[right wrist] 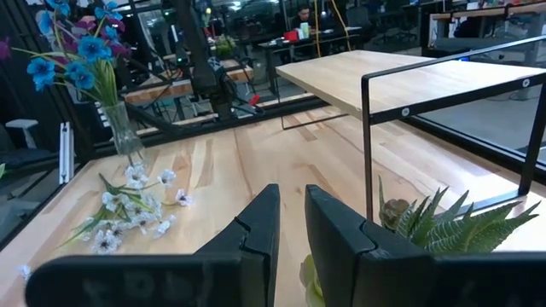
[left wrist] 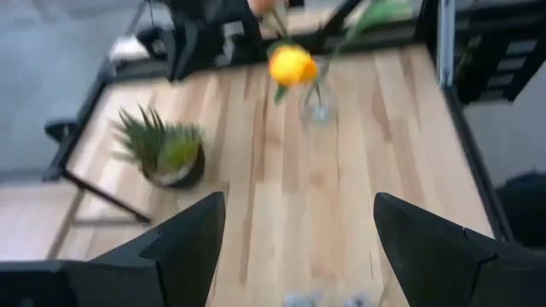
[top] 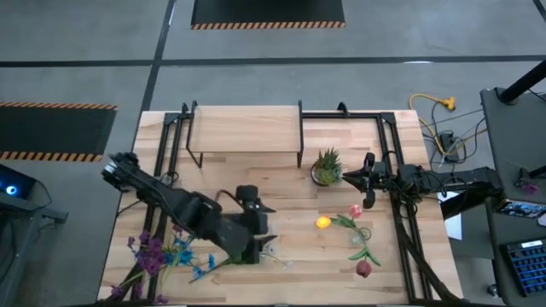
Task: Pick and place flowers into a vace then onto a shelf
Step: Put the white flowers into the right transparent vase
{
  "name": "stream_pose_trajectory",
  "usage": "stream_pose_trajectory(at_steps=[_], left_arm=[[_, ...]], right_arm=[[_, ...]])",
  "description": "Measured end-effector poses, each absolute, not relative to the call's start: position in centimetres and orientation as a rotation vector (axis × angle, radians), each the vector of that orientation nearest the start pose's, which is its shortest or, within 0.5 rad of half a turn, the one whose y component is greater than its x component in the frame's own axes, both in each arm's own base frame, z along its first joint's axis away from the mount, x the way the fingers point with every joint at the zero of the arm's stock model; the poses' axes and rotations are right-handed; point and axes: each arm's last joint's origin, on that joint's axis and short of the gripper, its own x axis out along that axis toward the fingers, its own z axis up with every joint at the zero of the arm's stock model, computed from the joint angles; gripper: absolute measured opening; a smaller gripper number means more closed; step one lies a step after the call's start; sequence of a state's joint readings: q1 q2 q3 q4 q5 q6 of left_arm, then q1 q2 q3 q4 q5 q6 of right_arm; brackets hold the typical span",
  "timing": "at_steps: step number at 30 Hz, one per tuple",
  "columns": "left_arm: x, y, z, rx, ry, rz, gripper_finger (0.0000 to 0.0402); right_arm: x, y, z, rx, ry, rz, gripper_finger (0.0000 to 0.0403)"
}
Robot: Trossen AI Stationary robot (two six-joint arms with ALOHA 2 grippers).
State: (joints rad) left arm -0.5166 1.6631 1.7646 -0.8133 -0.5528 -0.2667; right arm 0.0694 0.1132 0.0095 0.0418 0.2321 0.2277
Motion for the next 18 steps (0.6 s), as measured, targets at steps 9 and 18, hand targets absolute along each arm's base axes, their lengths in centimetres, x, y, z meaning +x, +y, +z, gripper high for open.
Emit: stream_pose_trajectory(at_steps=[9,18], left_arm=[[34.8,-18.3,35.6,0.020,0.870,0.188,0.0281],[35.3,-19.0,30.8,-0.142,1.086,0.230,0.0281]], right_arm=[[10.4,0.1,16.2,0.217,0.043,-0.169,0.0052],[10.4,0.1,16.2,0.212,0.044,-0.169,0.0052]])
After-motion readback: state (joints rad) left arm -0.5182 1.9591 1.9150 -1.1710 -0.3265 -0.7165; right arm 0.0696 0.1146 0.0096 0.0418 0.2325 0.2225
